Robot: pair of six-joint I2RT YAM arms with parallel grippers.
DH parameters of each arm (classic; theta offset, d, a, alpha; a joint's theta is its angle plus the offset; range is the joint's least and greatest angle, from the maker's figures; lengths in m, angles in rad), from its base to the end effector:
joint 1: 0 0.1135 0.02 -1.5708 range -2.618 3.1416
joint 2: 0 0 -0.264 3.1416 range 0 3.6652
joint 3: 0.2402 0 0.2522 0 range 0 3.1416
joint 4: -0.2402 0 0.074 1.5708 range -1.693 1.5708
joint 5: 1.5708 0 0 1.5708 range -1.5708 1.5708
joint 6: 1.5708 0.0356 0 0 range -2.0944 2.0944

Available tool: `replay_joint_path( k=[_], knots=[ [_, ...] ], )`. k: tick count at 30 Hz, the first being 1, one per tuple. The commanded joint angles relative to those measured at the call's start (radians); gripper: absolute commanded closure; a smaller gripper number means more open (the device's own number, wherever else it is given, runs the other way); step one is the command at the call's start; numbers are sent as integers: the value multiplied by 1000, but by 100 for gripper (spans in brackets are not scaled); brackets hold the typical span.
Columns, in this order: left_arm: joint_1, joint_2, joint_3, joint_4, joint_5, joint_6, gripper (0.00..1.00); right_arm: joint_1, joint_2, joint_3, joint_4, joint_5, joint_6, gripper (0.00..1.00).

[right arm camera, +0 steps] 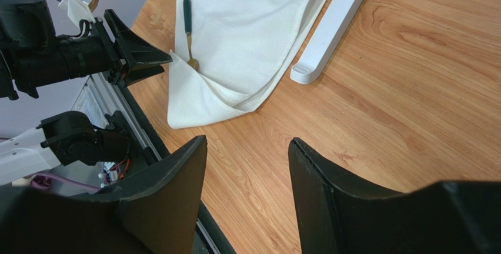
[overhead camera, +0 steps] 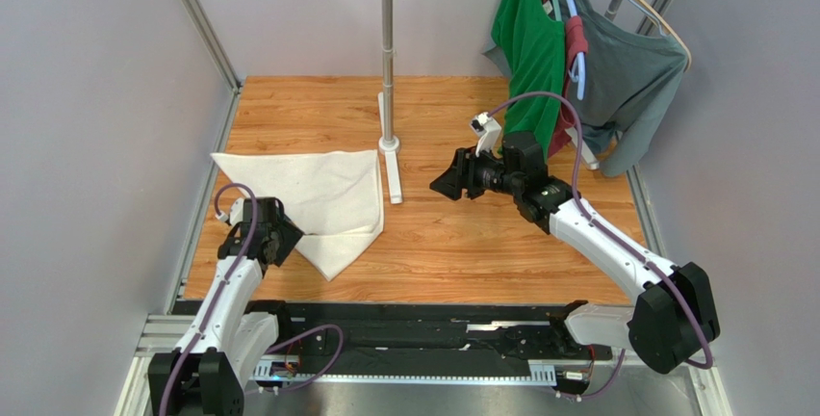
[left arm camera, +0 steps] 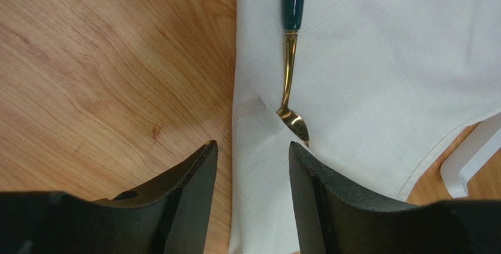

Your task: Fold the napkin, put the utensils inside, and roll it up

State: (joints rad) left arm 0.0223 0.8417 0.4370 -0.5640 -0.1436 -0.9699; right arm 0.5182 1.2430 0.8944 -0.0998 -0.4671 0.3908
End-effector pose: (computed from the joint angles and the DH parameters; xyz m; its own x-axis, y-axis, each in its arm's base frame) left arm 0.1546 0.0085 0.1791 -0.3808 -0.8250 -0.4175 -0.7379 0.5433 -0.4005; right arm 0.2362 0.1531 0.2903 -0.6510 0.0204 -0.7588 -0.5914 0.6131 0.5238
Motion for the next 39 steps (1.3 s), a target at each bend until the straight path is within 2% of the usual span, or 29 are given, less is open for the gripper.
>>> replay_joint_path(
  k=[1, 16, 22, 29, 35, 39],
  knots=[
    [5, 14, -12, 24, -17, -23, 43, -6, -5, -20, 22, -27, -9, 43],
    [24, 97, -17, 119, 13, -3, 50, -15, -24, -37, 14, -33, -7, 43],
    [24, 85, -21, 112, 9, -1, 62, -17, -19, -41, 15, -36, -10, 43],
    [27, 97, -27, 107, 9, 7, 62, -17, -19, -45, 15, -44, -9, 43],
    [31, 80, -30, 107, 4, 13, 73, -17, -24, -49, 15, -44, -9, 43],
    [33, 66, -26, 118, 16, 26, 89, -17, -31, -49, 12, -44, -10, 43]
  ],
)
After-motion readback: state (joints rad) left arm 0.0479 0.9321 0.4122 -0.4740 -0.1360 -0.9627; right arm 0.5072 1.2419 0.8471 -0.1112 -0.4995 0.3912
